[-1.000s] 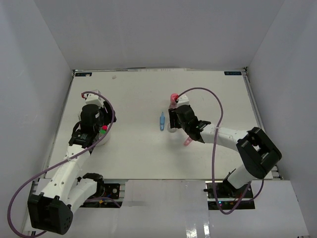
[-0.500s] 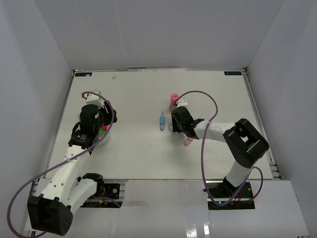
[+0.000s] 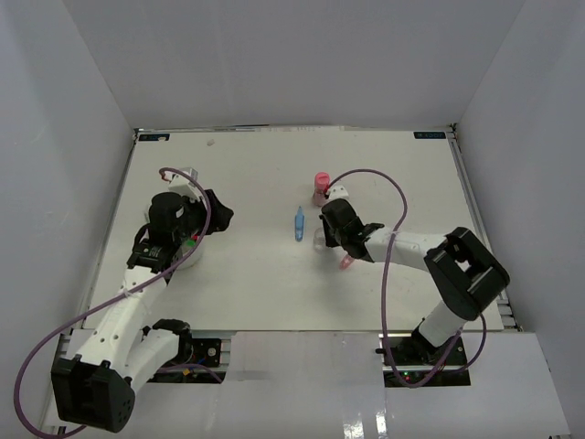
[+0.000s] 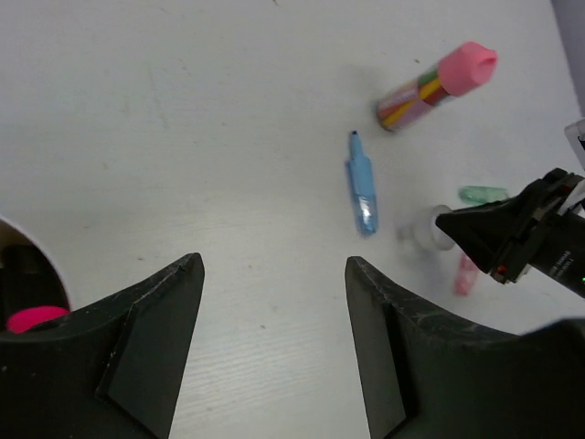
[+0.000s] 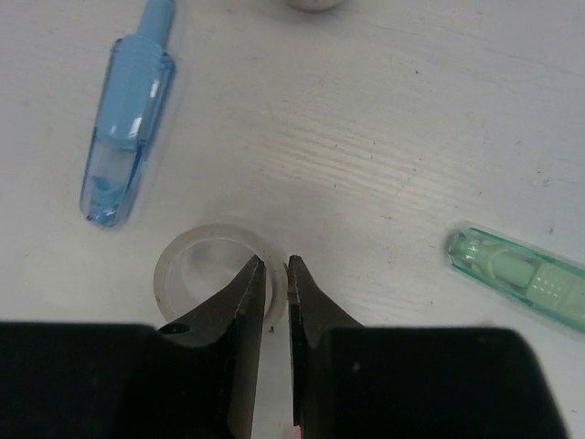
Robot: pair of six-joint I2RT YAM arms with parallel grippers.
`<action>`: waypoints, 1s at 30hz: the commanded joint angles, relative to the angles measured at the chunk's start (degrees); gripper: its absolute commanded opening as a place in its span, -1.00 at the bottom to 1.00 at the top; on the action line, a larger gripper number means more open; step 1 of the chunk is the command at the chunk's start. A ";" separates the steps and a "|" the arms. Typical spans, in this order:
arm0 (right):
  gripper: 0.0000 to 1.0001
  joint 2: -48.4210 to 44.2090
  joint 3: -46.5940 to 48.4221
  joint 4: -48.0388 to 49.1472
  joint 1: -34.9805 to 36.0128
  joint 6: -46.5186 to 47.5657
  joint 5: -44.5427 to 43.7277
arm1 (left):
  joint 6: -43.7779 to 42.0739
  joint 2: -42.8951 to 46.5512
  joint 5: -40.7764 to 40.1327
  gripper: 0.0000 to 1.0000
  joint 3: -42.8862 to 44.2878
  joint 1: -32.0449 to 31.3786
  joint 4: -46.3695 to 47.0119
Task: Sort the stationery into containers
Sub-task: Pick up the stationery from the center of the board, then place the stationery in the storage box.
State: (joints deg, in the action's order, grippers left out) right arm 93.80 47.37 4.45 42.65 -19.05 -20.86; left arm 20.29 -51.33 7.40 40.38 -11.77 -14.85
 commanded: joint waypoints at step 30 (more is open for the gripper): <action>-0.65 -27.35 -14.33 24.90 7.62 5.43 9.61 | 20.31 -20.56 3.68 0.37 12.35 -28.92 6.76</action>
State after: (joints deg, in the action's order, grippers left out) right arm 67.99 33.67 24.67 50.00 -12.95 -11.77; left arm 40.60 -71.83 13.21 50.63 -40.47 -9.74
